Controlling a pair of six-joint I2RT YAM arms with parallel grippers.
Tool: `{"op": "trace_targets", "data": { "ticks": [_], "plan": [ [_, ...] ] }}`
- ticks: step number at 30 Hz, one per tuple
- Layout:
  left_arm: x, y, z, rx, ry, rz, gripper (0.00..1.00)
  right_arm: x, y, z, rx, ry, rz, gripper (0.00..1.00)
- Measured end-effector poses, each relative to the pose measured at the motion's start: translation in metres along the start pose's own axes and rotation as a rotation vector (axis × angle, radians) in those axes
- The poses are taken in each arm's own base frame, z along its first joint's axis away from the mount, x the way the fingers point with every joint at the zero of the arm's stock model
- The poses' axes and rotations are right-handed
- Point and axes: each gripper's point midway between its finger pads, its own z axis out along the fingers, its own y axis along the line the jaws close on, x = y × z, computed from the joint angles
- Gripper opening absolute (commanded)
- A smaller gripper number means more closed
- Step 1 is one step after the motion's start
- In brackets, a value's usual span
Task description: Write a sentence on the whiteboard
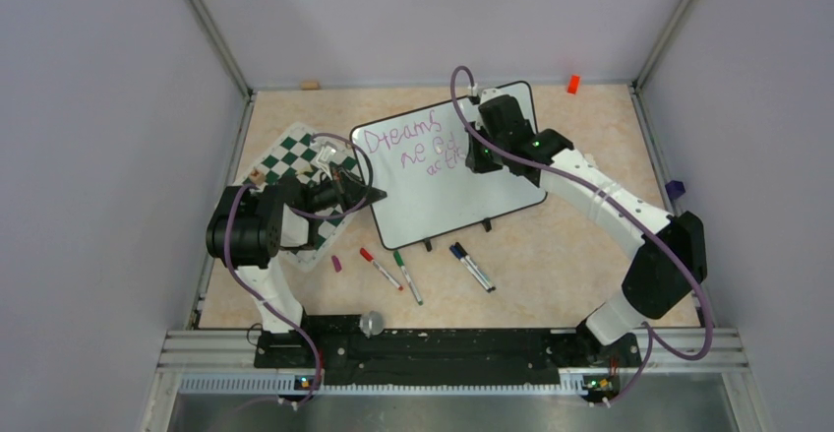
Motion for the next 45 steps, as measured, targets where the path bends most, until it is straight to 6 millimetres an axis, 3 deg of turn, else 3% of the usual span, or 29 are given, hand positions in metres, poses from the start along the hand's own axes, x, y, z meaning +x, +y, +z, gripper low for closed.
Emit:
{"op": "trace_targets", "data": {
  "ticks": [27,45],
  "plan": [
    [0.0,0.0,0.0,0.001,0.001,0.0,0.0,0.004,-0.008,-0.002,0.043,0.018,-0.004,0.0],
    [0.0,0.0,0.0,0.0,0.0,0.0,0.0,-0.03,-0.008,-0.002,0.048,-0.026,-0.017,0.0]
  ]
}}
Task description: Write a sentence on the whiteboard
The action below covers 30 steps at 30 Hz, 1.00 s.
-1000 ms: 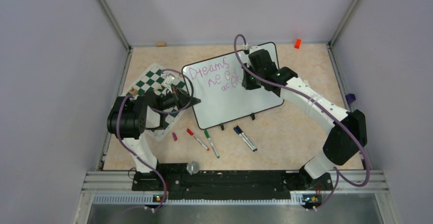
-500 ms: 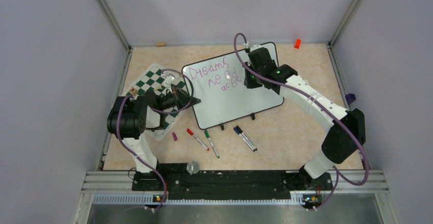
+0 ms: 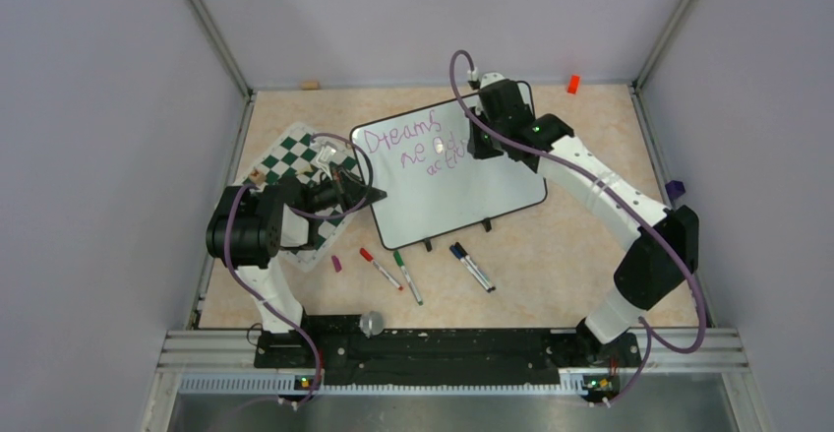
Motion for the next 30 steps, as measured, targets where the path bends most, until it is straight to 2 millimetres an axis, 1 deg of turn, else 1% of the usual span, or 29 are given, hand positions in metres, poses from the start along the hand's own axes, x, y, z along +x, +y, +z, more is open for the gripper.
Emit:
{"op": "trace_targets", "data": {
  "ticks": [5,13,21,24,30],
  "plan": [
    [0.0,0.0,0.0,0.0,0.0,0.0,0.0,0.001,0.003,0.001,-0.021,0.002,0.007,0.0],
    [0.0,0.0,0.0,-0.001,0.0,-0.004,0.0,0.012,0.007,0.002,-0.05,0.024,0.025,0.0],
    [0.0,0.0,0.0,0.0,0.001,-0.001,0.0,0.011,0.006,-0.001,-0.05,0.019,0.033,0.0],
    [0.0,0.0,0.0,0.0,0.001,0.0,0.0,0.01,0.002,-0.004,-0.042,0.011,0.038,0.0],
    [0.0,0.0,0.0,0.001,0.001,0.0,0.0,0.009,-0.013,-0.007,-0.009,0.001,0.057,0.0]
  ]
}}
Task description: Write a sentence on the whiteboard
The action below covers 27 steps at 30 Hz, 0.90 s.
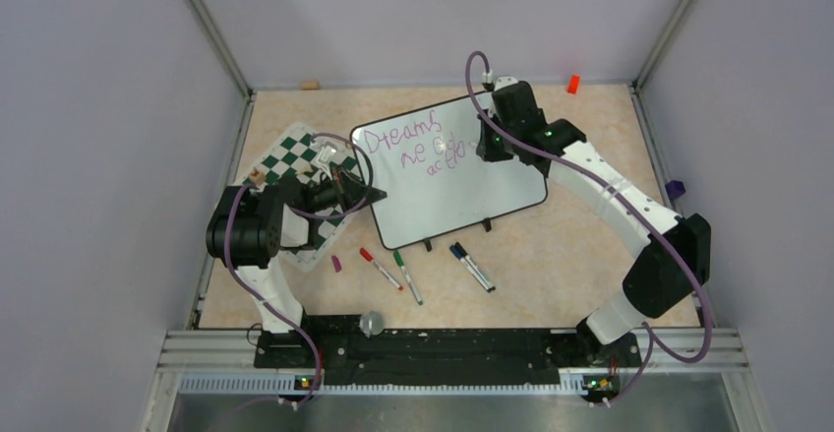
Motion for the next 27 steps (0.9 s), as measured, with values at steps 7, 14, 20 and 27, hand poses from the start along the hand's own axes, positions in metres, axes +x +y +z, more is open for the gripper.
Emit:
{"op": "trace_targets", "data": {
  "ticks": [7,14,20,27],
  "plan": [
    [0.0,0.0,0.0,0.0,0.0,0.0,0.0,0.0,-0.003,0.0,0.005,0.0,0.003,0.0],
    [0.0,0.0,0.0,0.0,0.0,0.0,0.0,-0.001,-0.003,0.001,0.005,-0.001,0.004,0.0],
    [0.0,0.0,0.0,0.0,0.0,0.0,0.0,0.005,-0.004,0.004,0.008,0.009,0.004,0.0],
    [0.0,0.0,0.0,0.0,0.0,-0.002,0.0,0.024,-0.008,0.007,0.013,0.045,0.017,0.0]
  ]
}}
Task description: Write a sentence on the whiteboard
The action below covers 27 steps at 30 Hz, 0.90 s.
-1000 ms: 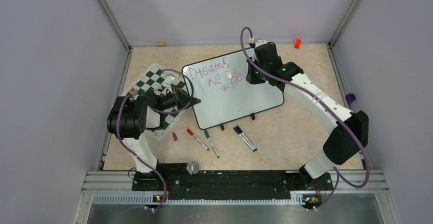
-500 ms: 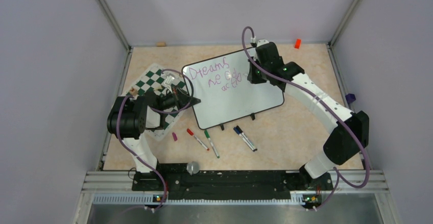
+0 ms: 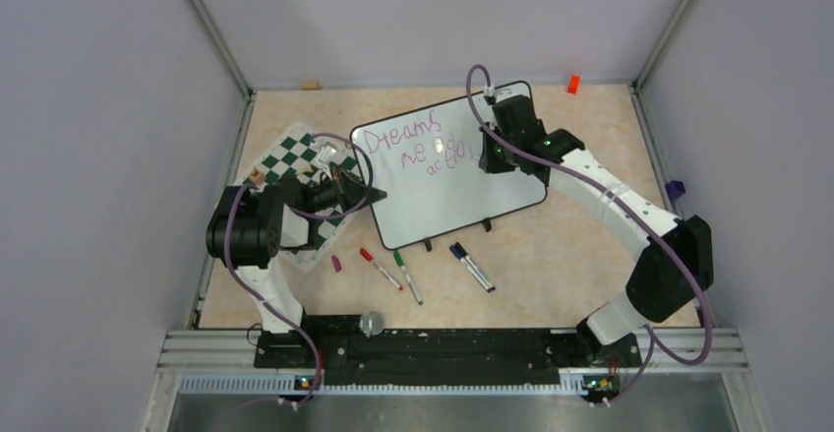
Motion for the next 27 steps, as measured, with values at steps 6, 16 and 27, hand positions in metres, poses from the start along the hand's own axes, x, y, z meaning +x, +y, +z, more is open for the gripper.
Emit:
{"op": "trace_targets", "data": {
  "ticks": [6,16,27],
  "plan": [
    [0.0,0.0,0.0,0.0,0.0,0.0,0.0,0.013,-0.003,0.0,0.006,0.026,0.006,0.0],
    [0.0,0.0,0.0,0.0,0.0,0.0,0.0,0.007,-0.002,0.0,0.006,0.024,0.0,0.0],
    [0.0,0.0,0.0,0.0,0.0,0.0,0.0,-0.017,0.003,0.0,0.004,-0.02,-0.017,0.0]
  ]
}}
